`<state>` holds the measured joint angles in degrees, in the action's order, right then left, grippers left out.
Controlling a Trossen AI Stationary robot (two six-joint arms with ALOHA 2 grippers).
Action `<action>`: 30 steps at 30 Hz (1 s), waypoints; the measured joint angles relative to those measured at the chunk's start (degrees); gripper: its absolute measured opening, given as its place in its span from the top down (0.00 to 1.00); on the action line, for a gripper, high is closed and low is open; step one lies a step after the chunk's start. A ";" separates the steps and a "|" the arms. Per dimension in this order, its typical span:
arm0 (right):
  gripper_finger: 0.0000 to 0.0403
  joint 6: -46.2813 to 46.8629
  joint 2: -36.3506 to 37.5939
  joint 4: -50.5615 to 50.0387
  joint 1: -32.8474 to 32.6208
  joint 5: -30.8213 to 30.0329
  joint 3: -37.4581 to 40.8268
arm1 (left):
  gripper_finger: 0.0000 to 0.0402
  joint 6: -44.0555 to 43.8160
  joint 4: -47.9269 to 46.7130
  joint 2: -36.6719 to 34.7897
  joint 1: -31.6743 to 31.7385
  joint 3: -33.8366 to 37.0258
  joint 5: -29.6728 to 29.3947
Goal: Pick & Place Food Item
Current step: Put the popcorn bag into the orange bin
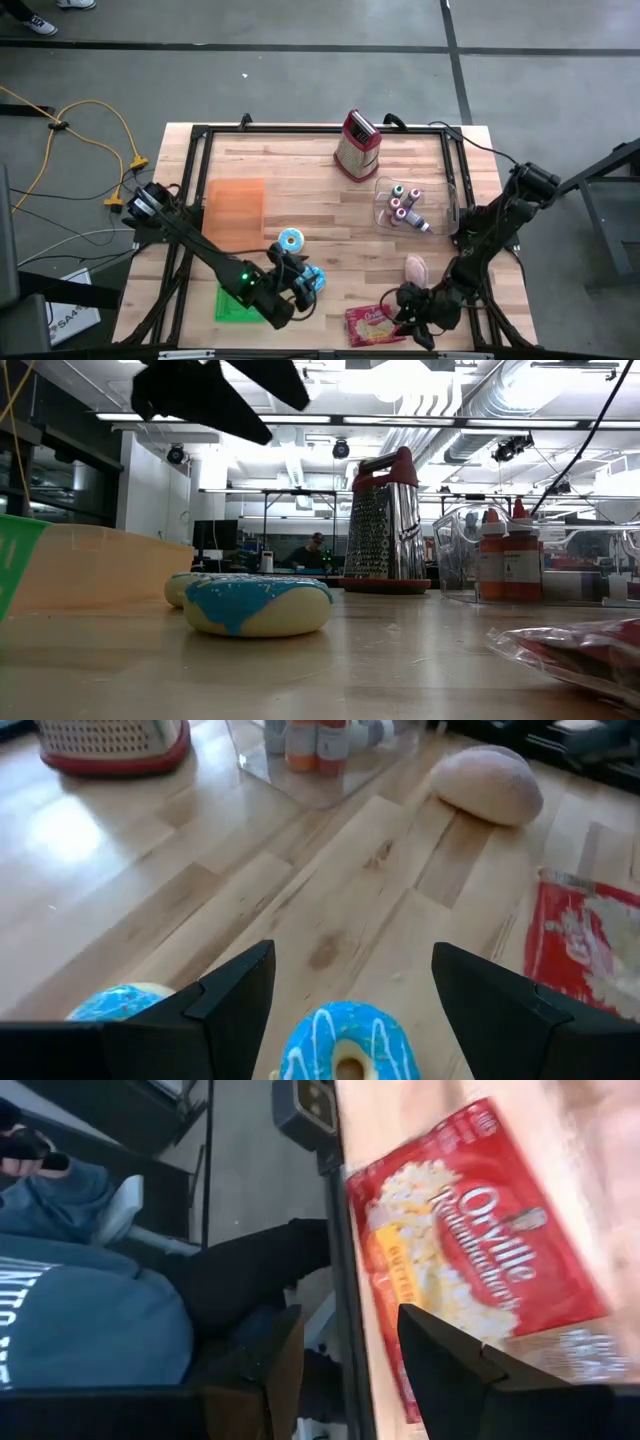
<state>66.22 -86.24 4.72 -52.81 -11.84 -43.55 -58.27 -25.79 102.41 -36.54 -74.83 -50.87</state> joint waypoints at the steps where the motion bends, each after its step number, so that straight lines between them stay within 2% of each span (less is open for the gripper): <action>1: 0.62 0.00 -0.48 0.63 -0.27 -0.02 0.00 | 0.35 -0.34 0.19 -0.01 0.52 0.00 0.88; 8: 0.62 -0.02 -1.46 1.37 -0.99 -2.14 0.00 | 0.35 -0.25 0.23 -0.02 3.23 0.01 6.23; 16: 0.62 -1.55 -1.46 1.95 -1.21 -3.00 0.00 | 0.35 -0.51 0.40 -0.02 5.62 0.01 7.29; 21: 0.62 -1.54 -1.46 2.00 -1.21 -3.03 0.00 | 0.35 0.19 4.12 -0.02 7.00 0.00 9.59; 30: 0.62 1.32 -1.46 1.98 -1.64 -1.17 0.00 | 0.35 10.55 15.27 -0.02 9.65 0.00 24.43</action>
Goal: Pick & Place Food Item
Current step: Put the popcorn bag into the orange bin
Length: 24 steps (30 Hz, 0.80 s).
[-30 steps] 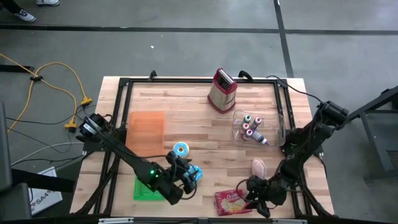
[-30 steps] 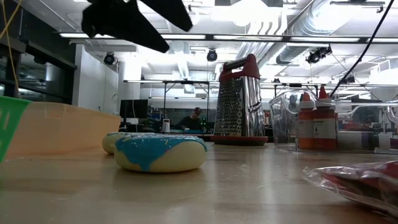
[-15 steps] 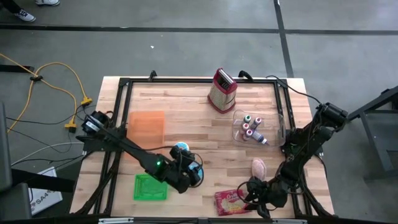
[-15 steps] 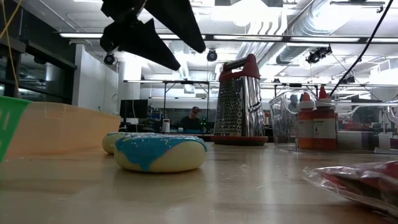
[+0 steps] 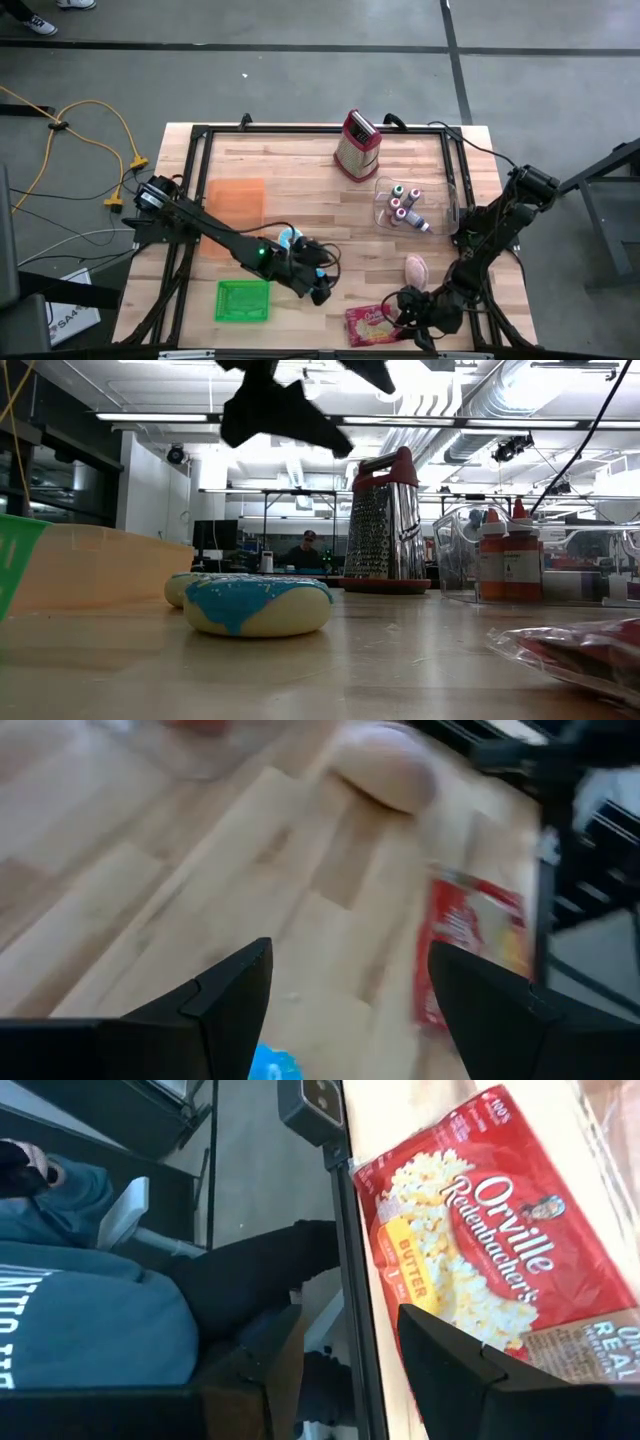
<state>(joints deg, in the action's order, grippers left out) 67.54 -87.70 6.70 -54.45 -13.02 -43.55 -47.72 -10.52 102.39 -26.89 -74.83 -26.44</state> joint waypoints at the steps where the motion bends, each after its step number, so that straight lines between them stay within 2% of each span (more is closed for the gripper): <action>1: 0.62 0.16 0.00 0.00 -0.18 0.00 0.00 | 0.35 1.25 0.68 0.00 0.00 0.00 0.94; 7: 0.62 1.82 0.00 -0.07 -1.40 -0.52 0.00 | 0.35 10.28 1.91 0.00 -0.15 0.00 3.17; 11: 0.62 2.47 0.00 -0.12 -2.15 -0.99 0.00 | 0.35 8.69 3.02 0.00 0.56 0.00 3.97; 15: 0.62 2.98 0.02 -0.29 -2.93 -2.68 0.00 | 0.35 6.73 3.56 0.05 1.84 0.00 9.59; 24: 0.62 6.86 0.02 -0.62 -4.49 -5.20 0.00 | 0.35 10.45 10.79 5.07 2.48 0.00 16.03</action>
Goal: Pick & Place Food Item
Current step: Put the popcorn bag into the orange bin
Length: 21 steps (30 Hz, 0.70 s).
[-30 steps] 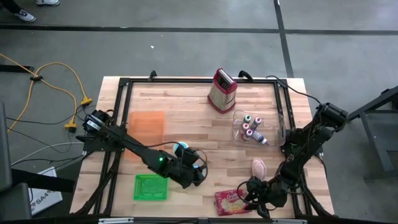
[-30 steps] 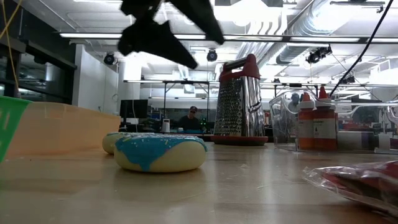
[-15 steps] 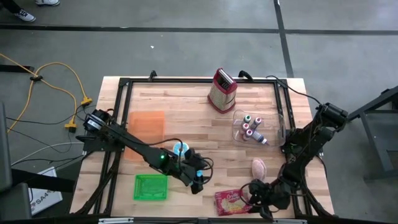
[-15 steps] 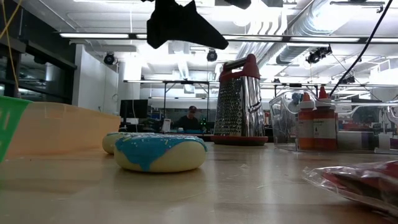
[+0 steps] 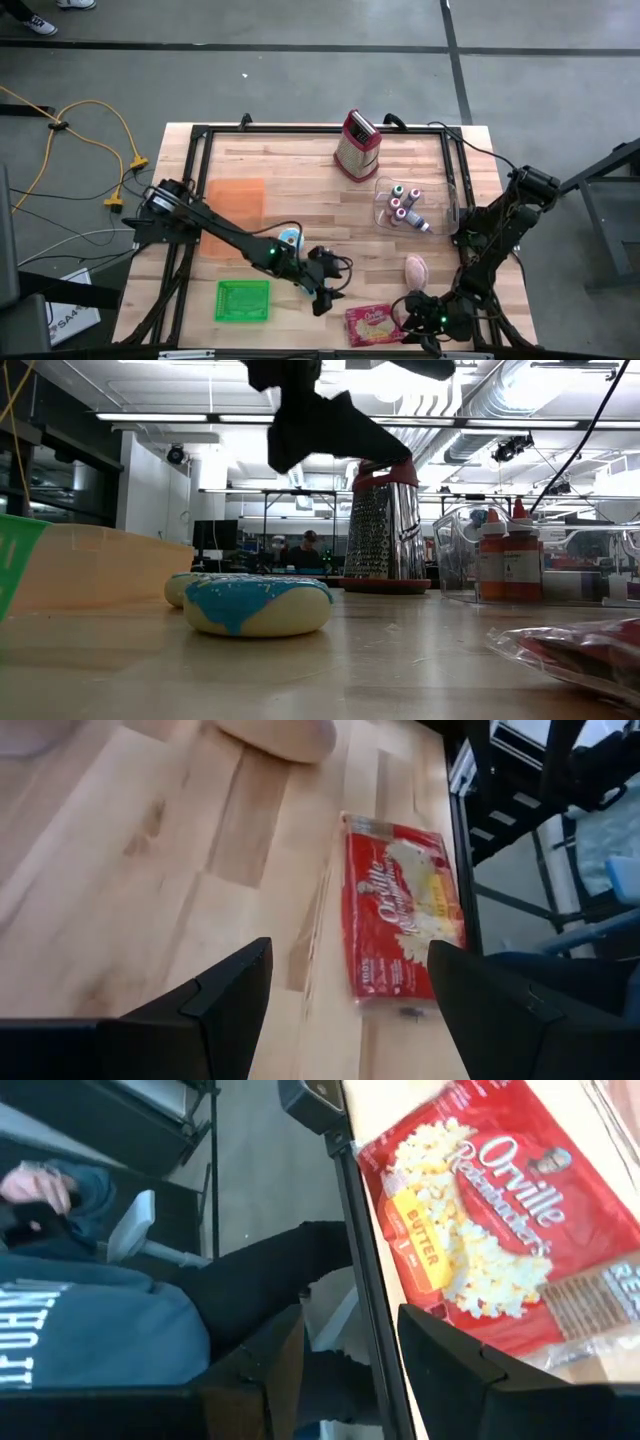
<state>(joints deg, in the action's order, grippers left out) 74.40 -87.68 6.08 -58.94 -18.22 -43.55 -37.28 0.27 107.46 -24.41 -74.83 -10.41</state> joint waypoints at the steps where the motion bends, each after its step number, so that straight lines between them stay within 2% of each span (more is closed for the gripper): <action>1: 0.62 1.21 0.00 -0.18 -0.12 -0.01 0.00 | 0.35 0.02 0.82 0.38 0.08 0.00 0.42; 8: 0.62 11.80 -1.05 -3.13 -1.65 -0.40 0.00 | 0.35 1.26 1.66 1.16 -0.03 0.00 0.63; 15: 0.62 21.73 -5.82 -1.53 -2.67 0.55 0.04 | 0.35 5.42 3.03 1.16 -1.28 0.00 0.65; 21: 0.62 28.92 -6.36 -1.32 -3.39 0.03 0.04 | 0.35 10.52 4.33 1.16 -1.77 0.00 0.62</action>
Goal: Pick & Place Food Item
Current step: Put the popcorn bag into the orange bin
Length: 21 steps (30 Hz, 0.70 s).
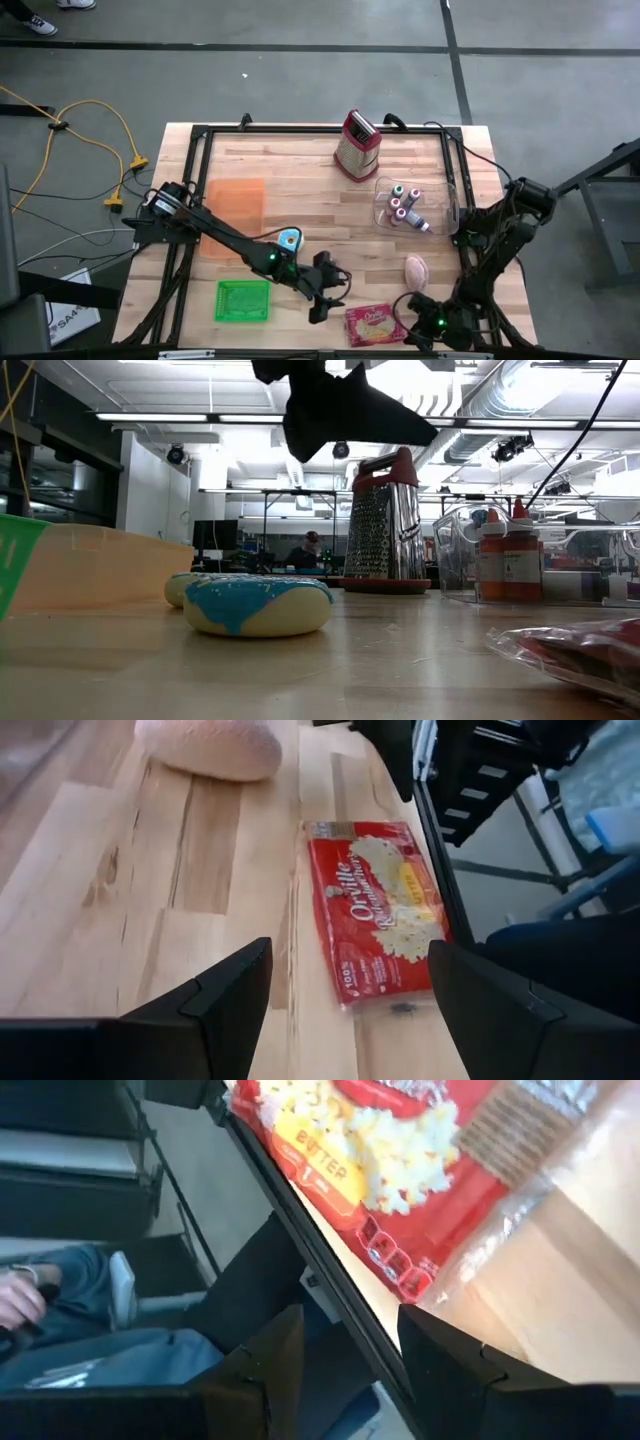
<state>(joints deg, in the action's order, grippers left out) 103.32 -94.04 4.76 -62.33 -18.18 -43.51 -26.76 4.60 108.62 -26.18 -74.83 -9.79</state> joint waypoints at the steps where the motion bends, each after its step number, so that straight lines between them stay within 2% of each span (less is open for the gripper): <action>1: 0.62 1.26 0.00 -0.20 -0.20 -0.07 0.00 | 0.35 0.98 0.21 0.00 -0.09 0.00 -0.01; 6: 0.62 8.34 -0.02 -2.50 -1.47 -2.39 0.00 | 0.35 7.26 0.61 0.00 -0.25 0.00 0.44; 10: 0.62 12.88 -0.02 -3.88 -2.03 -3.36 0.00 | 0.35 11.30 1.96 0.00 -0.29 0.00 4.43; 13: 0.62 13.63 -0.04 -4.15 -1.96 -4.19 0.00 | 0.35 14.63 3.95 0.00 -0.81 0.00 6.67; 17: 0.62 13.65 -0.04 -4.13 -1.64 -4.88 0.00 | 0.35 20.76 4.26 0.00 -2.02 0.00 5.64; 21: 0.62 13.89 -0.04 -4.13 -1.70 -6.25 0.00 | 0.35 22.91 4.37 0.00 -2.07 0.00 4.93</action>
<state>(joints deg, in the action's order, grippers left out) 117.21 -94.08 0.62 -64.03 -24.44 -43.51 -3.85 8.97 108.62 -28.25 -74.83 -4.86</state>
